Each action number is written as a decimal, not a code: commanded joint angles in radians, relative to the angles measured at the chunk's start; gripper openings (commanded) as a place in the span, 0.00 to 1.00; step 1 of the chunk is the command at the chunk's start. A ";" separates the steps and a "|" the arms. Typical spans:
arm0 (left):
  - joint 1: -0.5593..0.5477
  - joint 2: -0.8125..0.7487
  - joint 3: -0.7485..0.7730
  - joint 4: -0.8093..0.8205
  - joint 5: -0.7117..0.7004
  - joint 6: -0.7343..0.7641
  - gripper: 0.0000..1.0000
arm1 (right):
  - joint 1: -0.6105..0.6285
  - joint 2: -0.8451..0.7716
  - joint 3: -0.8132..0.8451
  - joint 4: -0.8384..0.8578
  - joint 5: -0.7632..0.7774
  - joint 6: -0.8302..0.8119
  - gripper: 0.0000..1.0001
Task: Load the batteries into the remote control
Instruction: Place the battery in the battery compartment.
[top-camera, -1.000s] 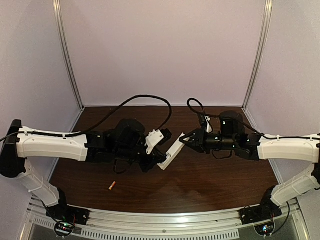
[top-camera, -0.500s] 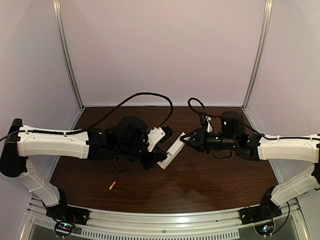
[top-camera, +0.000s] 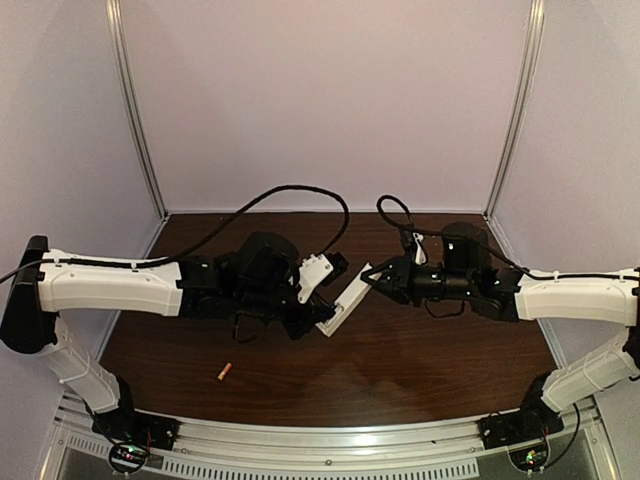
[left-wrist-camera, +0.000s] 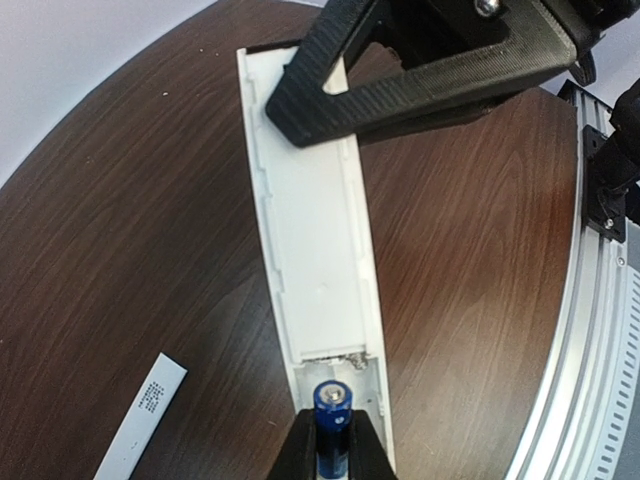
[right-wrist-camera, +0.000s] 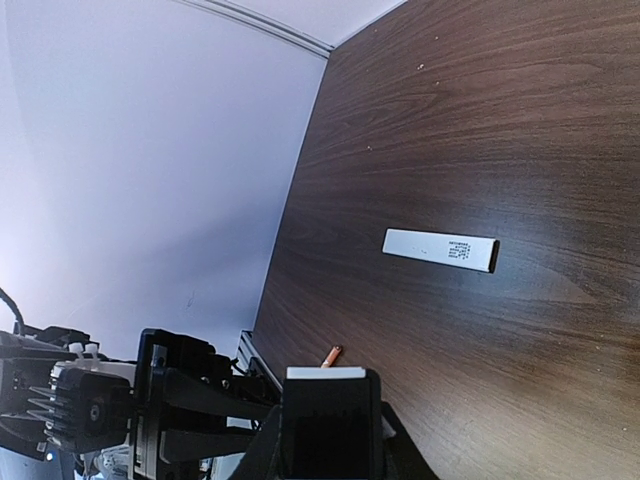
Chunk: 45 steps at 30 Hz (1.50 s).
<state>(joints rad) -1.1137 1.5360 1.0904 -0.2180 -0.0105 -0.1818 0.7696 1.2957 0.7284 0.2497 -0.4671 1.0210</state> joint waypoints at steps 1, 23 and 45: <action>0.005 0.049 -0.027 -0.018 -0.040 0.013 0.00 | 0.002 -0.033 -0.003 0.078 -0.031 0.045 0.00; 0.005 0.095 0.003 0.031 -0.034 -0.073 0.00 | 0.008 -0.016 0.001 0.048 0.019 0.070 0.00; -0.005 0.137 0.026 0.040 -0.069 -0.077 0.04 | 0.010 -0.007 0.012 0.016 0.051 0.084 0.00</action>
<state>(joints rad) -1.1149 1.6356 1.1069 -0.1658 -0.0490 -0.2543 0.7681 1.2961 0.7044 0.1936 -0.3866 1.0729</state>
